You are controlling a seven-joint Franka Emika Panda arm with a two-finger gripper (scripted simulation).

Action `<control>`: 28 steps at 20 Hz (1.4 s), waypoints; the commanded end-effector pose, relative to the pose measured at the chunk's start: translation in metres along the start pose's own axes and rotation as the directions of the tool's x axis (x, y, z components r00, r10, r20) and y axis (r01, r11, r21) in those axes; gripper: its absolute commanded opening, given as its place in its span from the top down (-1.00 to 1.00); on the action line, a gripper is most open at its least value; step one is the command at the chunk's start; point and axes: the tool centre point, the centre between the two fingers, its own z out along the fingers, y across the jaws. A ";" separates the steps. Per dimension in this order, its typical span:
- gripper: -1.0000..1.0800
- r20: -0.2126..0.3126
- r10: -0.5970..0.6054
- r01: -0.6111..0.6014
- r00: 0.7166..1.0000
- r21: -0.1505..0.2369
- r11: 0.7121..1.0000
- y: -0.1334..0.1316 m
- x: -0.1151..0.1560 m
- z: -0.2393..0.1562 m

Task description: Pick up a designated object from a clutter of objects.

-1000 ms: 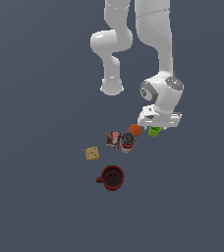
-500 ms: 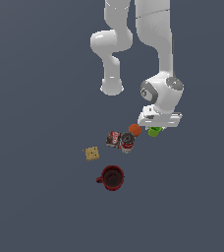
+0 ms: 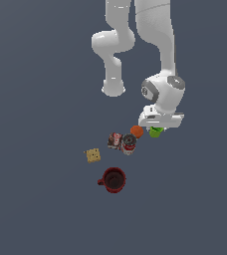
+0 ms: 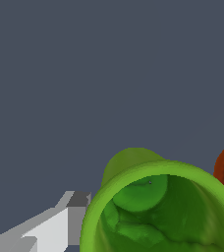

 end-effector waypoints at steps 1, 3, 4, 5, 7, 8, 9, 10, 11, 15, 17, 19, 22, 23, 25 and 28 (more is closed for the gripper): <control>1.00 -0.002 0.001 -0.001 1.000 0.001 1.000 0.006 0.003 -0.010; 1.00 -0.002 0.001 -0.001 1.000 0.001 1.000 0.012 0.005 -0.019; 1.00 -0.002 0.001 -0.001 1.000 0.001 1.000 0.015 0.007 -0.025; 1.00 -0.002 0.001 -0.001 1.000 0.001 1.000 0.019 0.008 -0.031; 1.00 -0.001 0.000 0.000 1.000 0.001 1.000 0.027 0.012 -0.044; 1.00 -0.001 0.000 0.000 1.000 0.001 1.000 0.032 0.014 -0.051; 1.00 -0.001 0.000 0.000 1.000 0.001 1.000 0.037 0.016 -0.058; 1.00 -0.001 0.000 0.000 1.000 0.002 1.000 0.042 0.018 -0.066; 1.00 0.000 0.000 0.000 1.000 0.003 1.000 0.047 0.020 -0.075; 1.00 0.000 -0.001 0.001 1.000 0.004 1.000 0.069 0.029 -0.111; 1.00 0.000 -0.001 0.001 1.000 0.005 1.000 0.081 0.034 -0.130; 1.00 0.001 -0.001 0.001 1.000 0.006 1.000 0.092 0.039 -0.149; 1.00 0.001 -0.001 0.001 1.000 0.006 1.000 0.110 0.047 -0.177; 1.00 0.001 -0.001 0.001 1.000 0.006 1.000 0.116 0.049 -0.186; 1.00 0.001 0.000 0.000 1.000 0.006 1.000 0.127 0.054 -0.205; 1.00 0.000 0.000 0.000 1.000 0.006 1.000 0.145 0.062 -0.233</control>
